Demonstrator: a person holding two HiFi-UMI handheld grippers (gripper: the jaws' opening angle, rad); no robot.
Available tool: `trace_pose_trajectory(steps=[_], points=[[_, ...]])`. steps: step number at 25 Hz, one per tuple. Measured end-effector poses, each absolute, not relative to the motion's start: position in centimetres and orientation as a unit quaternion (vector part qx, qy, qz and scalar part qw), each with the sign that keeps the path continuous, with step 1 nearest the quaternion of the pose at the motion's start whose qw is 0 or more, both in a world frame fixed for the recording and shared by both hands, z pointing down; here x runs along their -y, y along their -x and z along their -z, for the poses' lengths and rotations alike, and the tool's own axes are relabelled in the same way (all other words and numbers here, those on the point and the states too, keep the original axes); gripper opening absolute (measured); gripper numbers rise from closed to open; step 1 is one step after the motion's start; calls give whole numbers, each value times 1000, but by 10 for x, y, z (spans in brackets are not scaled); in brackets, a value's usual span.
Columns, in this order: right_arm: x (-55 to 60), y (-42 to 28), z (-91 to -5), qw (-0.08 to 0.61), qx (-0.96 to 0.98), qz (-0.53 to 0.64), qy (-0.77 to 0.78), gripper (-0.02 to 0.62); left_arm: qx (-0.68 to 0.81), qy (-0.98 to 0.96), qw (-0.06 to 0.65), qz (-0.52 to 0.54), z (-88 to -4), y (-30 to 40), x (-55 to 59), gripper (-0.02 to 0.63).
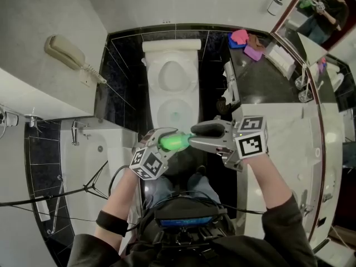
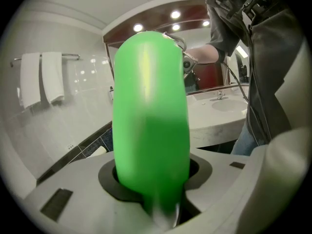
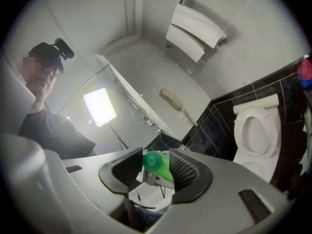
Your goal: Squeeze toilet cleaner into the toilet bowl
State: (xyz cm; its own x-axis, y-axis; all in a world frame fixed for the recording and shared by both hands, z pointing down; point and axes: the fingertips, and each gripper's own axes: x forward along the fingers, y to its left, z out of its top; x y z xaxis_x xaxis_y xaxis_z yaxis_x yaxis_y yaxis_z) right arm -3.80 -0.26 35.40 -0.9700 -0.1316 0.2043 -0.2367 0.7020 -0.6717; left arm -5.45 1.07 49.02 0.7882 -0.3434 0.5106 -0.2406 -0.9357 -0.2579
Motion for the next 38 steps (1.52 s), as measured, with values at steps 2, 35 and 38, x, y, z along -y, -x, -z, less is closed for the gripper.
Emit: trace_pose_trajectory(steps=[2,35,38], points=[[9,21,-349,43,924,-362,-120,192,-156,942,78,286,-492,46,-6,184],[40,-262,-428,105,864,-191,-454,0,-155,960,17,232,-464,-165,39,184],[42,-242,-427,110,873,-187,-437,0,-177,955,9,237,-466,-140,29,186]])
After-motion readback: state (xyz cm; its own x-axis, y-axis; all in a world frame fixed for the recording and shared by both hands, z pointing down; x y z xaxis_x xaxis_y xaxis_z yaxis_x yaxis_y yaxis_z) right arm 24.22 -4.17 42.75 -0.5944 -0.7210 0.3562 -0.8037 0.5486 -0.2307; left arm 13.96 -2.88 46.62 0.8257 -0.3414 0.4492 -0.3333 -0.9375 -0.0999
